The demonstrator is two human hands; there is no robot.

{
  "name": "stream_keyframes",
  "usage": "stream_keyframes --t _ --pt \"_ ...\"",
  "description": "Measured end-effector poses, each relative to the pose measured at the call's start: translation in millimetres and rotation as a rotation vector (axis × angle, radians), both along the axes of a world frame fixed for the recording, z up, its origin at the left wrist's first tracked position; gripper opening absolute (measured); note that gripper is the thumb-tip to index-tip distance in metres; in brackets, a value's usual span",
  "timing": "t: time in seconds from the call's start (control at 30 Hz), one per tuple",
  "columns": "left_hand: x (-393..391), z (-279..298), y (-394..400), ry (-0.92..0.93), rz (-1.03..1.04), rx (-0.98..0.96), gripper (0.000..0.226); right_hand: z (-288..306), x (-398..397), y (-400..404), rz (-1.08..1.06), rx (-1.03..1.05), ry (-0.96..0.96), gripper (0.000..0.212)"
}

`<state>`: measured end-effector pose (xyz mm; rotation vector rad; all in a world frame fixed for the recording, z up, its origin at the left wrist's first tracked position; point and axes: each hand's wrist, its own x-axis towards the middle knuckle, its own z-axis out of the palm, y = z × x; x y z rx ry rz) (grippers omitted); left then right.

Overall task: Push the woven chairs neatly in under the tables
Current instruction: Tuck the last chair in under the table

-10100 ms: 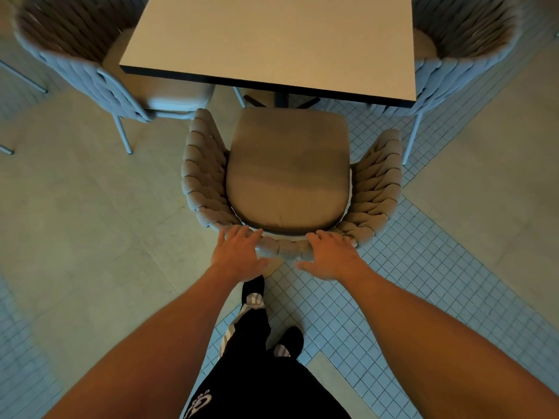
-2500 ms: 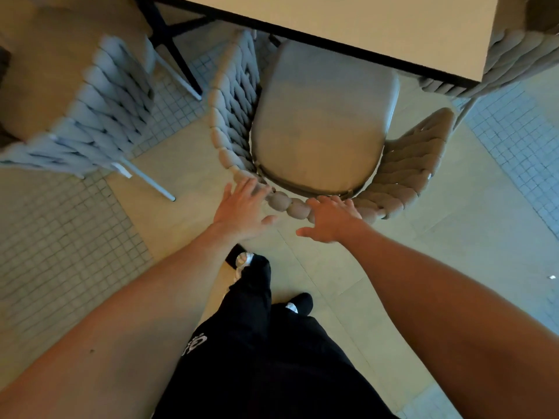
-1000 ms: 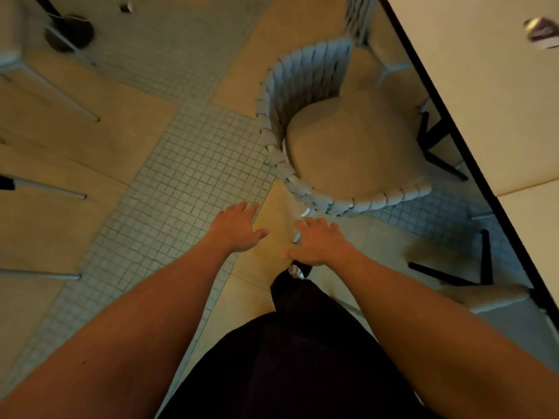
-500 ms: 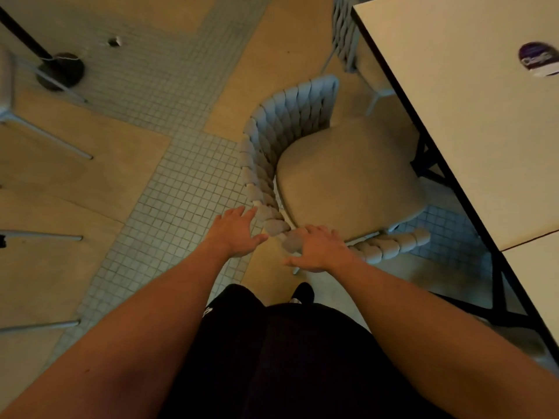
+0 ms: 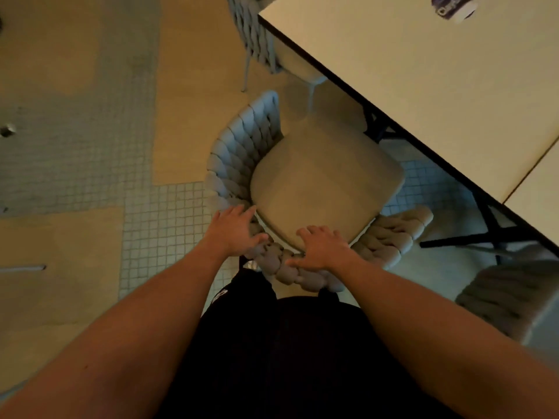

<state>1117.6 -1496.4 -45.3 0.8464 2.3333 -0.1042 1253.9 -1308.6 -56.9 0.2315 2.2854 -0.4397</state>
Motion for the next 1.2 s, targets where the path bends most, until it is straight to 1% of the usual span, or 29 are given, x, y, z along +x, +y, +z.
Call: stream_keyframes --t 0.2,0.3,0.43,0.53,0.7,0.77,0.83,0.9,1.0,1.07,1.1,1.13,1.2 --pt "-67 -6 14 -0.054 -0.28 -0.064 0.086 -6 -25 -30 -0.269 -0.009 -0.025 0.092" --pt "-88 -16 18 -0.114 -0.408 -0.1 0.087 -12 -28 -51 -0.431 -0.014 -0.053 0.092" --pt "-103 -30 20 -0.142 -0.548 -0.13 0.092 -17 -25 -72 -0.576 -0.011 -0.092 0.093" --pt "-106 -41 20 -0.146 -0.612 -0.149 0.093 -20 -23 -87 -0.647 -0.01 -0.108 0.092" --pt "-102 -52 13 -0.139 -0.706 -0.173 0.096 -27 -22 -107 -0.691 -0.019 -0.15 0.088" --pt "-106 -56 8 -0.136 -0.764 -0.215 0.1 -31 -20 -113 -0.709 -0.023 -0.177 0.084" --pt "-111 -62 2 -0.108 -0.844 -0.255 0.106 -35 -18 -120 -0.722 -0.03 -0.203 0.086" --pt "-115 -70 -3 -0.096 -0.879 -0.267 0.108 -41 -16 -128 -0.718 -0.006 -0.208 0.084" --pt "-119 -78 -1 -0.132 -0.877 -0.223 0.098 -50 -19 -135 -0.695 0.071 -0.187 0.081" --pt "-121 -81 -2 -0.129 -0.953 -0.234 0.09 -51 -23 -135 -0.686 0.094 -0.189 0.081" --pt "-121 -82 -3 -0.111 -0.999 -0.239 0.081 -50 -23 -134 -0.679 0.094 -0.188 0.08" --pt "-119 -82 -4 -0.085 -1.02 -0.232 0.068 -50 -23 -134 -0.673 0.096 -0.187 0.079" --pt "-114 -78 -5 -0.033 -0.987 -0.212 0.04 -48 -21 -135 -0.675 0.102 -0.174 0.075"
